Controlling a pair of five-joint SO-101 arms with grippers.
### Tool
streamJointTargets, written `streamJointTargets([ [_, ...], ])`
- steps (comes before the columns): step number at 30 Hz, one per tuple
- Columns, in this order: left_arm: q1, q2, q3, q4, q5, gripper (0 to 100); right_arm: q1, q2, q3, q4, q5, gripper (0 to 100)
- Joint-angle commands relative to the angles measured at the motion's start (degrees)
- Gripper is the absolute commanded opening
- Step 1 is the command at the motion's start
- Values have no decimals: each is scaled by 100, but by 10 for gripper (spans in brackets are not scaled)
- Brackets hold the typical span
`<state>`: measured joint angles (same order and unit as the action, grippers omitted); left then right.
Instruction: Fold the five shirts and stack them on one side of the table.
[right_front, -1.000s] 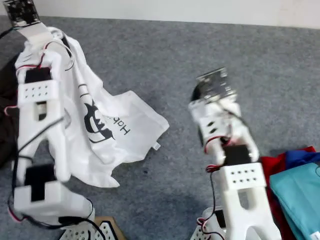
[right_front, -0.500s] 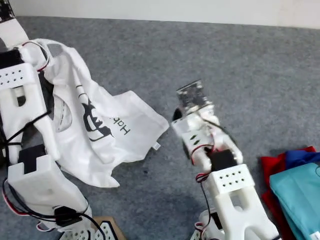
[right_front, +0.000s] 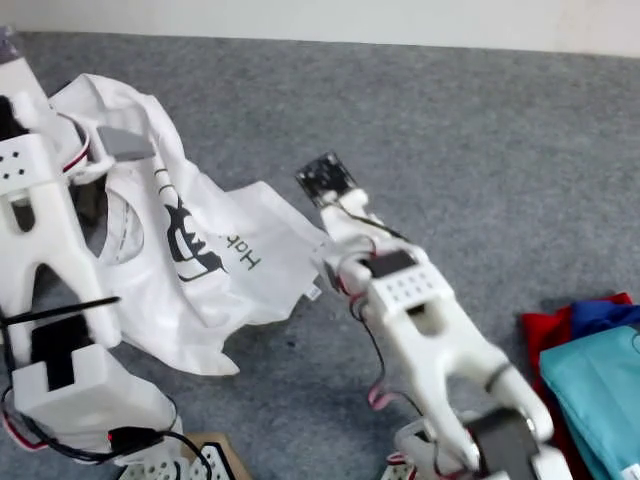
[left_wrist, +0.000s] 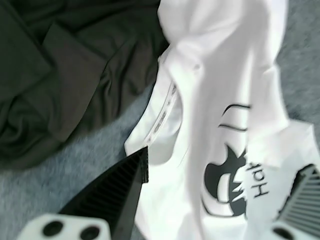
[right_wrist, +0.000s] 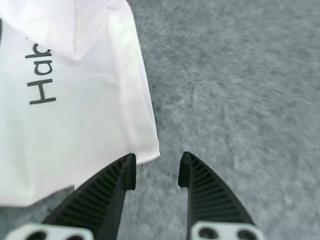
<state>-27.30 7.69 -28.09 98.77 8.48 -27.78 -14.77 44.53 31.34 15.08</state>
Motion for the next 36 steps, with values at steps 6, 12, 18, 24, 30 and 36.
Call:
streamJointTargets([
  [6, -251, -338, 2026, -686, -44, 431, -171, 1754, -1429, -4, 149, 225],
  [12, -127, -338, 3503, -1705, -44, 431, -163, 2422, -1692, -13, 185, 224],
  [18, -145, -338, 4892, -2673, -79, 431, -163, 2563, -1684, -13, 185, 111],
  [24, -136, -338, 5903, -3543, -79, 431, 171, 2484, -1736, 268, 185, 6],
  [30, -110, -338, 6000, -3754, -70, 431, 884, 1675, -1543, 1068, 158, 5],
  [36, -101, -338, 5991, -3754, -70, 431, 1789, 180, -488, 1604, 185, 5],
])
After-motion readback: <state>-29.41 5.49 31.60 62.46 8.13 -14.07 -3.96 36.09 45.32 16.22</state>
